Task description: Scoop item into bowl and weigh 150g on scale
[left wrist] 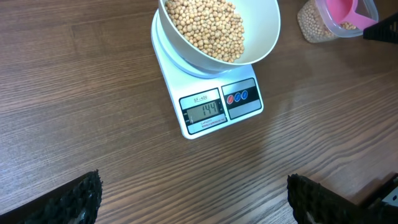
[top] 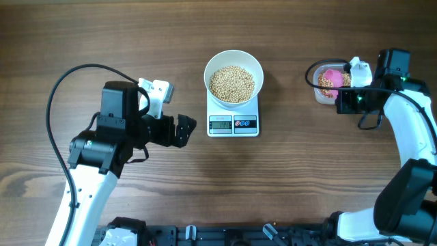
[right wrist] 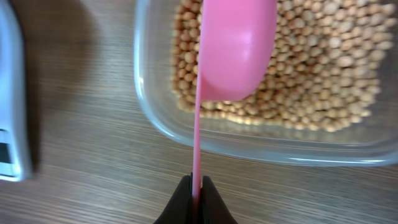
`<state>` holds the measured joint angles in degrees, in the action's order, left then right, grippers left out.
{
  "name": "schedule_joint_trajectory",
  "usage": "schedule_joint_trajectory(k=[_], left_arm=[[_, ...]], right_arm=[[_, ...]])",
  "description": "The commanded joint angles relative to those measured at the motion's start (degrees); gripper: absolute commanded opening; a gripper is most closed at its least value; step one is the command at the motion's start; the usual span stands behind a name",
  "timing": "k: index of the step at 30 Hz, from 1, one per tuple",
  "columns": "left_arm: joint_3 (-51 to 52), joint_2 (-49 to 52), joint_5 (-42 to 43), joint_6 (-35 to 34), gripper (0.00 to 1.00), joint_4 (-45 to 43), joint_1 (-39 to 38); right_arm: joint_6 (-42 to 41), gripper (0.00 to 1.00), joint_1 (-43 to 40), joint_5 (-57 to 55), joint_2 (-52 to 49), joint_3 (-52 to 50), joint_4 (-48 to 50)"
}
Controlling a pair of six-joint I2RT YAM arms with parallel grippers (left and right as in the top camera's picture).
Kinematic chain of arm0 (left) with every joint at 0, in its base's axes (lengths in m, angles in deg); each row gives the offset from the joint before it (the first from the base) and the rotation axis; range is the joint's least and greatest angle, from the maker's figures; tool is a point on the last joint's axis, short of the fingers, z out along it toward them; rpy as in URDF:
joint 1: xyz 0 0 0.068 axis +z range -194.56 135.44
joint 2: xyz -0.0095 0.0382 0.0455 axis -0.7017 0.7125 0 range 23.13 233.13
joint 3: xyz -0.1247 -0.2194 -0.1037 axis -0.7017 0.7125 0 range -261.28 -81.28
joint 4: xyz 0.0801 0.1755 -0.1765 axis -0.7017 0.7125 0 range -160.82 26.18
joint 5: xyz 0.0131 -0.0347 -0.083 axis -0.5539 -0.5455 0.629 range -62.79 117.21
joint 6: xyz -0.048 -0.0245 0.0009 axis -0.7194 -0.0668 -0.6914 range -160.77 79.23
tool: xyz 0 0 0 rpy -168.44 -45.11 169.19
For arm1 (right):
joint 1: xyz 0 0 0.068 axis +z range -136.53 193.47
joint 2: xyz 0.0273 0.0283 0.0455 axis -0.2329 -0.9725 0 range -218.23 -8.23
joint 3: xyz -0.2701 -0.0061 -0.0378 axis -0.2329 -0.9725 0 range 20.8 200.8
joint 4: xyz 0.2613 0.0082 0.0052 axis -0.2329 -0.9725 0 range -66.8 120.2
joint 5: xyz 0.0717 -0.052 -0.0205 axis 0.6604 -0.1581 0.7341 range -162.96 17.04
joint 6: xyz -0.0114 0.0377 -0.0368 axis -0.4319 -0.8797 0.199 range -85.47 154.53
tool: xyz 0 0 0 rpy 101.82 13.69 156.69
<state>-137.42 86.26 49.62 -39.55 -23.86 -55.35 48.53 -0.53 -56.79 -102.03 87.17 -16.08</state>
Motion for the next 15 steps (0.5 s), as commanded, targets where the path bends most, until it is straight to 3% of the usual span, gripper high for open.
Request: schedule_joint_trajectory(k=[1,8,15], left_arm=[[-0.1,0.3,0.7,0.0,1.00,0.0,0.3],[-0.1,0.3,0.7,0.0,1.00,0.0,0.3],[-0.1,0.3,0.7,0.0,1.00,0.0,0.3]], right_arm=[[-2.9,0.04,-1.0,10.9,-0.6,-0.5,-0.4],[-4.5,0.04,-4.0,21.7,-0.6,-0.5,-1.4],[-5.6,0.04,-7.0,22.1,-0.6,-0.5,-3.0]])
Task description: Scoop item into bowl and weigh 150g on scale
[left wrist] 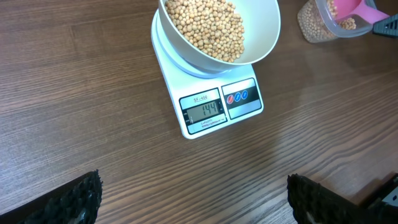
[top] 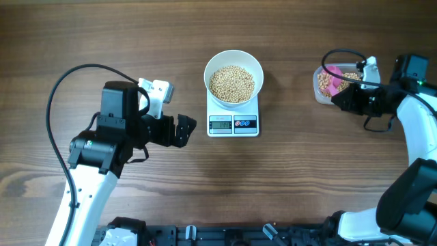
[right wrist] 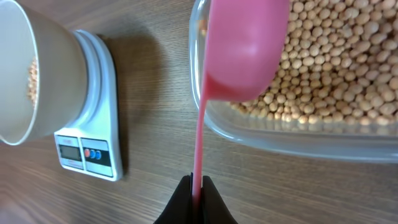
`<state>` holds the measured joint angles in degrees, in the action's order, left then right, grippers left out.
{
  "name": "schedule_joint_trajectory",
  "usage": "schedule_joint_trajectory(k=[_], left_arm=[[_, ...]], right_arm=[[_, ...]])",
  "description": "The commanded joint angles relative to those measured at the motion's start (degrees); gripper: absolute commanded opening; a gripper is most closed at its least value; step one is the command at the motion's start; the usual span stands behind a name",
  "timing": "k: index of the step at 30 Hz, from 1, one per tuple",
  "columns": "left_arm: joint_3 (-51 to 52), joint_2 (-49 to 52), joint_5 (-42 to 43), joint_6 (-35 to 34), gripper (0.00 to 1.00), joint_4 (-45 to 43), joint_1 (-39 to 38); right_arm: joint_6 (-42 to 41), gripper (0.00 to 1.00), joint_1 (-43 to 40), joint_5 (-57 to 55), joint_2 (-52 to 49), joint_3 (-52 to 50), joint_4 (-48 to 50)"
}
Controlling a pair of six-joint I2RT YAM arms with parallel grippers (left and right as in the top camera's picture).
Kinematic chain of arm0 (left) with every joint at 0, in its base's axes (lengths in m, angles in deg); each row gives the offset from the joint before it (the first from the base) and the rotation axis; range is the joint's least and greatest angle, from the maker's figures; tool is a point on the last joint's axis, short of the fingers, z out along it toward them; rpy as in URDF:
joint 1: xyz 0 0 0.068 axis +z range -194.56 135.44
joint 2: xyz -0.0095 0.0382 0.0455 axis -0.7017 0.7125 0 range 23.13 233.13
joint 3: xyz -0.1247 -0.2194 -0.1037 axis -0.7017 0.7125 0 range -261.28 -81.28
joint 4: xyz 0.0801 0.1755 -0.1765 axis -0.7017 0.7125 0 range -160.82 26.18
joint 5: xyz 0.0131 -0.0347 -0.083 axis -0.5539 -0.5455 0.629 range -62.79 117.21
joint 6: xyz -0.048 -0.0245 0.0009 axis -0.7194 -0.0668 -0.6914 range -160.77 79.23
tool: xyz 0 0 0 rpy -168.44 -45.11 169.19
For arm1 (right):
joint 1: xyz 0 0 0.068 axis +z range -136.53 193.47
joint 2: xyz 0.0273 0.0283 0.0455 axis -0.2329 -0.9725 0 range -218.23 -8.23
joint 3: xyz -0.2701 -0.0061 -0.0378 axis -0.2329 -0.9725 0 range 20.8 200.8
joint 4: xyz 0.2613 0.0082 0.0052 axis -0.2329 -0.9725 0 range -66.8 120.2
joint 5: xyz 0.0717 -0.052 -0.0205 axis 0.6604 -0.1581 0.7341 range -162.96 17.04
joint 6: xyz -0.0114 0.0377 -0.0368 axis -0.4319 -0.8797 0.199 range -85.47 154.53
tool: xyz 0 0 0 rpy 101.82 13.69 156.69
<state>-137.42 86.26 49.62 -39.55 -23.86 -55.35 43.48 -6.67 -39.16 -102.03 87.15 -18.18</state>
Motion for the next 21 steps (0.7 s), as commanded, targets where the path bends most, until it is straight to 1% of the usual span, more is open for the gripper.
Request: schedule_joint_trajectory(k=[1,15,17,21], left_arm=[[-0.1,0.3,0.7,0.0,1.00,0.0,0.3],[-0.1,0.3,0.7,0.0,1.00,0.0,0.3],[-0.1,0.3,0.7,0.0,1.00,0.0,0.3],[-0.1,0.3,0.7,0.0,1.00,0.0,0.3]], right_arm=[[-0.5,0.04,-1.2,4.5,-0.6,-0.5,-1.3],[-1.5,0.04,-8.5,4.5,-0.6,-0.5,-2.0],[-1.6,0.04,-9.7,5.8,-0.6,-0.5,-2.0],[-1.7,0.04,-12.2,12.2,-0.6,-0.5,-2.0]])
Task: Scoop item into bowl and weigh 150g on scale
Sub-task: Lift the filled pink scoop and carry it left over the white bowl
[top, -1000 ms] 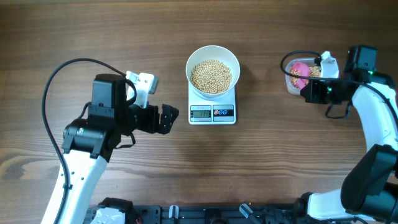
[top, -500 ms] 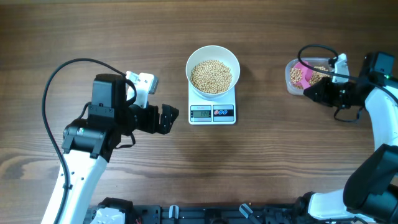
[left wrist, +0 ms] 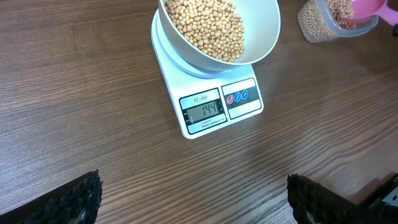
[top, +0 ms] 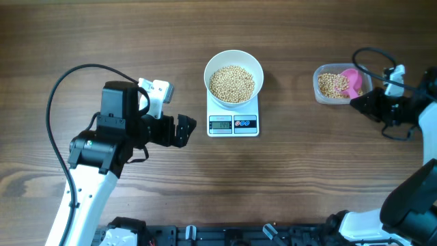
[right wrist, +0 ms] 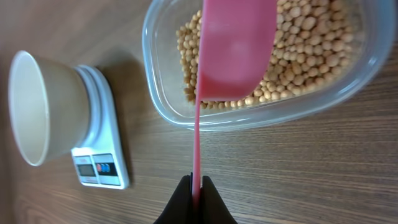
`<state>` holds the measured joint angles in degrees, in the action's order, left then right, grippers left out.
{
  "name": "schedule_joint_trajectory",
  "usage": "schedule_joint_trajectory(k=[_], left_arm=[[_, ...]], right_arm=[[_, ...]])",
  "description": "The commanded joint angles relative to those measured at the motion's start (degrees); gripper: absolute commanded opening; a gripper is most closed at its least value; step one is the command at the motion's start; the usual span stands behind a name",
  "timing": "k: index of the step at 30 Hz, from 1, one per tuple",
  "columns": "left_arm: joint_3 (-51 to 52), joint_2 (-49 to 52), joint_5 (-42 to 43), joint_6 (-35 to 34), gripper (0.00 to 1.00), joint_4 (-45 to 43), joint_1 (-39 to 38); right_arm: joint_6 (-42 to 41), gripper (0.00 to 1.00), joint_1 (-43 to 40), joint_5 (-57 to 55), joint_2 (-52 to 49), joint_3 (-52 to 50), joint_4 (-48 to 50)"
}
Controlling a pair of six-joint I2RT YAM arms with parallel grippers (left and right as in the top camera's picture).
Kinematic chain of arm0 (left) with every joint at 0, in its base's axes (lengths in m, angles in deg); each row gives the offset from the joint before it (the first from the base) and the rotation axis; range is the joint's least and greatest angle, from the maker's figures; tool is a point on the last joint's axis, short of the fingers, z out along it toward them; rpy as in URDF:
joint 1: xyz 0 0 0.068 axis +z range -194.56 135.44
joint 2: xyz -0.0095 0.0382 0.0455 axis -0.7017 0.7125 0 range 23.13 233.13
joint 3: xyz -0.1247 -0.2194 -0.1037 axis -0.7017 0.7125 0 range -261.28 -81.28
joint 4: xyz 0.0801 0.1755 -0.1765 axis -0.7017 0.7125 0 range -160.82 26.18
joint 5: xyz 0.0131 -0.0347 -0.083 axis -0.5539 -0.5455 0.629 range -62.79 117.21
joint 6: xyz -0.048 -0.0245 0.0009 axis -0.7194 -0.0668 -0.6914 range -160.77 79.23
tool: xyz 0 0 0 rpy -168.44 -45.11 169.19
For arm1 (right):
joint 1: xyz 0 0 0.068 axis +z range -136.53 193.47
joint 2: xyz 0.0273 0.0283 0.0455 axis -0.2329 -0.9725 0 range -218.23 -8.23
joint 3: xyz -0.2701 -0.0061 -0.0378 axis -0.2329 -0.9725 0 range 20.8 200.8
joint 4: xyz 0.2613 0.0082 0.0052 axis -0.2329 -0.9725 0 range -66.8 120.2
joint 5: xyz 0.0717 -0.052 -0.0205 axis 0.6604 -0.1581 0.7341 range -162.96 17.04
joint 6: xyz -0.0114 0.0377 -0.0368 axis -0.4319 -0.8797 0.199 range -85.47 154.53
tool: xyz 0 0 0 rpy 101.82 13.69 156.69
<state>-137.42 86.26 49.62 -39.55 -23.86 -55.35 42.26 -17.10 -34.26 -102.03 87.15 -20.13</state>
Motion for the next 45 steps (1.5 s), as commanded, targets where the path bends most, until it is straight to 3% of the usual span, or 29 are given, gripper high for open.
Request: schedule_joint_trajectory(k=[1,11,21,27,34,41,45], left_arm=[[-0.1,0.3,0.7,0.0,1.00,0.0,0.3],[-0.1,0.3,0.7,0.0,1.00,0.0,0.3],[-0.1,0.3,0.7,0.0,1.00,0.0,0.3],[-0.1,0.3,0.7,0.0,1.00,0.0,0.3],[-0.1,0.3,0.7,0.0,1.00,0.0,0.3],[-0.1,0.3,0.7,0.0,1.00,0.0,0.3],[-0.1,0.3,0.7,0.0,1.00,0.0,0.3]], right_arm=[[-1.1,0.04,-2.3,8.8,-0.6,-0.5,0.0],[-3.8,0.04,-4.8,23.3,-0.6,-0.5,-0.8],[1.2,0.04,-4.7,39.3,-0.6,-0.5,-3.0],[0.7,0.04,-3.1,41.2,-0.6,-0.5,-3.3],[0.0,0.04,6.2,40.9,-0.5,0.2,-1.6],[-14.8,0.04,18.8,36.8,-0.4,1.5,13.0],[-18.4,0.04,24.5,31.6,-0.4,1.5,19.3]])
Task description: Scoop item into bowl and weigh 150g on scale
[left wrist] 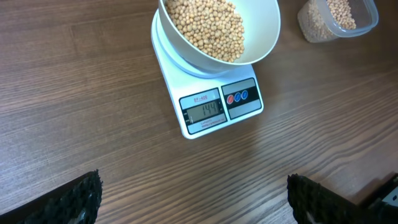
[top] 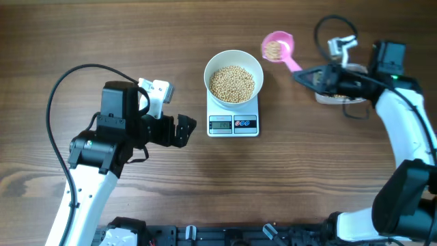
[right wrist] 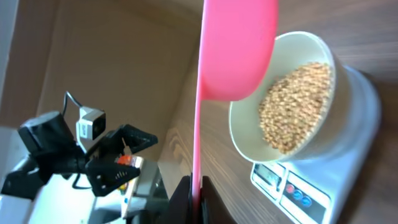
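A white bowl [top: 233,76] of soybeans sits on a white digital scale [top: 233,121] whose display [left wrist: 203,111] reads 144. My right gripper [top: 304,76] is shut on the handle of a pink scoop [top: 278,48], which holds some beans and hangs just right of the bowl's rim; the scoop [right wrist: 236,50] shows from below in the right wrist view. The clear tub of beans [left wrist: 336,17] stands to the right. My left gripper [top: 183,130] stands open left of the scale, nothing between its fingers.
The right arm [top: 396,116] reaches in from the right over the tub. The left arm's body [top: 109,137] and its cable occupy the table's left side. A dark rail runs along the front edge [top: 225,236].
My right gripper has carried the pink scoop from over the tub at the far right to a spot beside the bowl's right rim, now with beans in it. The left arm stayed still.
The right gripper held the pink scoop in the bean tub, then shifted rightward with the scoop still over the tub. Now the scoop is out of the tub, loaded, next to the bowl. The scale read 144 throughout.
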`<state>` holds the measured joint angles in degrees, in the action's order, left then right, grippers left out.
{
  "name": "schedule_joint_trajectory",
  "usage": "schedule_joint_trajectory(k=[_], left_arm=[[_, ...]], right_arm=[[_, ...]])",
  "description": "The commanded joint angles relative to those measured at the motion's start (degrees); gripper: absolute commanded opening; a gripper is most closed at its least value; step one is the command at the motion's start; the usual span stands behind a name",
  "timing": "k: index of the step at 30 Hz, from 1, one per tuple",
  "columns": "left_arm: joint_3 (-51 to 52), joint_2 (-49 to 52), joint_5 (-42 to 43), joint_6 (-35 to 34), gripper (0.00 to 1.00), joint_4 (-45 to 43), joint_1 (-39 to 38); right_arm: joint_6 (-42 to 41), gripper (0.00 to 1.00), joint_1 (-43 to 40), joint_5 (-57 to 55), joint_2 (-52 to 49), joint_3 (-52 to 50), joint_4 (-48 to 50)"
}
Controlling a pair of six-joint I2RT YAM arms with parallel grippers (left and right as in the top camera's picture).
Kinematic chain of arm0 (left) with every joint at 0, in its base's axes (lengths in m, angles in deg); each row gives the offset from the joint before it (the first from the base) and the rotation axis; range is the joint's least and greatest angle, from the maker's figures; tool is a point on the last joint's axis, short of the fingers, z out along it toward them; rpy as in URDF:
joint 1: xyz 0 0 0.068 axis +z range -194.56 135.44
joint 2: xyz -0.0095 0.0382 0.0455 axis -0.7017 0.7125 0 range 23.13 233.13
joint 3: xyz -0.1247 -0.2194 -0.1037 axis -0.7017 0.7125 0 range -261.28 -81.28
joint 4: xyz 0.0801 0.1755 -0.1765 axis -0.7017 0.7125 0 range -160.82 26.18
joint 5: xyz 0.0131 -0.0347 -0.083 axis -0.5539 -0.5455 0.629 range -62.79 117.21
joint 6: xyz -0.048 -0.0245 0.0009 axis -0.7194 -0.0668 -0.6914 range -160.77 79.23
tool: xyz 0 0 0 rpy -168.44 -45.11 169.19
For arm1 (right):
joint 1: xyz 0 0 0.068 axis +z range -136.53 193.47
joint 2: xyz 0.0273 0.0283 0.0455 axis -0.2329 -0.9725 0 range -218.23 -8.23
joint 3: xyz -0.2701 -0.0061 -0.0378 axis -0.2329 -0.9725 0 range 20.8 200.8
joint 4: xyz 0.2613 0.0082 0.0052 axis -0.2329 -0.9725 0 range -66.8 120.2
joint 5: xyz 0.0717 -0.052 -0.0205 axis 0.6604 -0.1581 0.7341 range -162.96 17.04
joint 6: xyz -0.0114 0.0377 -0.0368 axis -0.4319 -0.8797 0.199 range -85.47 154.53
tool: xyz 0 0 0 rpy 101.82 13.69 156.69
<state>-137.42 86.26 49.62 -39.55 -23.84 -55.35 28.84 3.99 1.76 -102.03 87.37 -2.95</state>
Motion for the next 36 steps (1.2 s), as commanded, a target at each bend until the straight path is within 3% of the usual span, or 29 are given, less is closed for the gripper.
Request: schedule_joint_trajectory(k=[1,18,31,36], left_arm=[[-0.1,0.3,0.7,0.0,1.00,0.0,0.3],[-0.1,0.3,0.7,0.0,1.00,0.0,0.3],[-0.1,0.3,0.7,0.0,1.00,0.0,0.3],[-0.1,0.3,0.7,0.0,1.00,0.0,0.3]], right_arm=[[-4.9,0.04,4.3,-5.9,-0.4,1.3,2.3],[6.6,0.04,18.9,-36.7,0.3,2.1,2.4],[10.5,0.04,20.1,-46.6,4.7,3.1,2.2],[20.0,0.04,22.7,-47.0,4.8,3.1,-1.3]])
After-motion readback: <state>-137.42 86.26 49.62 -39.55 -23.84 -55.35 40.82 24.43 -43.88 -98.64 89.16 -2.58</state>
